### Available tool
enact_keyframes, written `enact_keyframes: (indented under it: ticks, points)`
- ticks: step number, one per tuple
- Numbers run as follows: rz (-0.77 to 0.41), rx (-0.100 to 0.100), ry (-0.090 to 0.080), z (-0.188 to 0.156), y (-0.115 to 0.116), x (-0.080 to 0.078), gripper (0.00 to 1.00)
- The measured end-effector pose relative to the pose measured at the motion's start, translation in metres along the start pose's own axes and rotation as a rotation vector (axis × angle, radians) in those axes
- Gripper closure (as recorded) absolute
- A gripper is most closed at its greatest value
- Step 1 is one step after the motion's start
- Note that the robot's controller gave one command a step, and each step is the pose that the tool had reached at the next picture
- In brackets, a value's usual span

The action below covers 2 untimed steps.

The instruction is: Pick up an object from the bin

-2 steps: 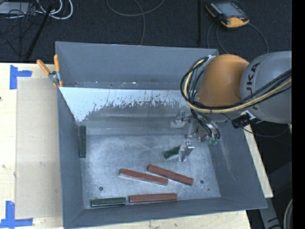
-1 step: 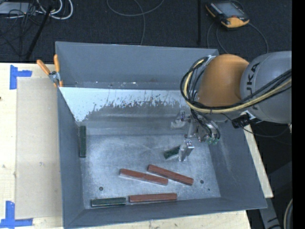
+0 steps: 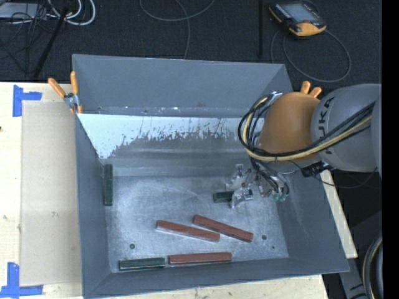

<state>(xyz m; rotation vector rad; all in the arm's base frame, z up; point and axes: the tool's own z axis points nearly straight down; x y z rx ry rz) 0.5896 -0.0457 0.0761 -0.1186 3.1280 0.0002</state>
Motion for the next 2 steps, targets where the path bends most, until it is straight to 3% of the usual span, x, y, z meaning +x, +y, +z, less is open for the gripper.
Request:
enact_keyframes:
  ticks: [1,2]
  points:
    - [0.0,0.0,0.0,0.0,0.0,0.0,1.0]
    - [0.012,0.001,0.006,-0.158,0.0,-0.001,1.0]
